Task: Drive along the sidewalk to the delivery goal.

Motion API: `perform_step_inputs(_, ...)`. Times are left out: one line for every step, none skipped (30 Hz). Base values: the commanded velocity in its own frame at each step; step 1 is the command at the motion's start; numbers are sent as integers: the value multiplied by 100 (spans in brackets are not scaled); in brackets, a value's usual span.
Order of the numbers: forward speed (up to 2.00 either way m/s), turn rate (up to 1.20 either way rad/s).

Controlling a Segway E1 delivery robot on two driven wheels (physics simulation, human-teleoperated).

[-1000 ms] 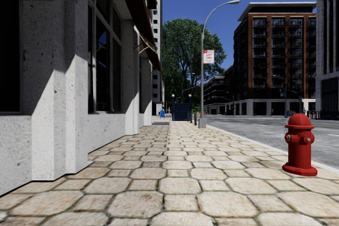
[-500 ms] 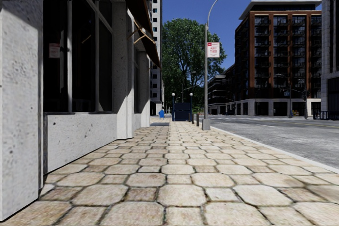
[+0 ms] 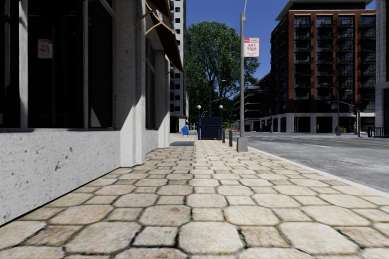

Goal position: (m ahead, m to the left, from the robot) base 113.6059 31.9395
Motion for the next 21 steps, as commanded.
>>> perform_step_inputs(200, 0)
perform_step_inputs(200, 0)
perform_step_inputs(200, 0)
perform_step_inputs(200, 0)
perform_step_inputs(200, 0)
perform_step_inputs(200, 0)
perform_step_inputs(200, 0)
perform_step_inputs(200, 0)
perform_step_inputs(200, 0)
perform_step_inputs(200, 0)
perform_step_inputs(200, 0)
perform_step_inputs(200, 0)
perform_step_inputs(200, 0)
perform_step_inputs(200, 0)
perform_step_inputs(200, 0)
perform_step_inputs(200, 0)
perform_step_inputs(200, 0)
perform_step_inputs(200, 0)
perform_step_inputs(200, 0)
perform_step_inputs(200, 0)
perform_step_inputs(200, 0)
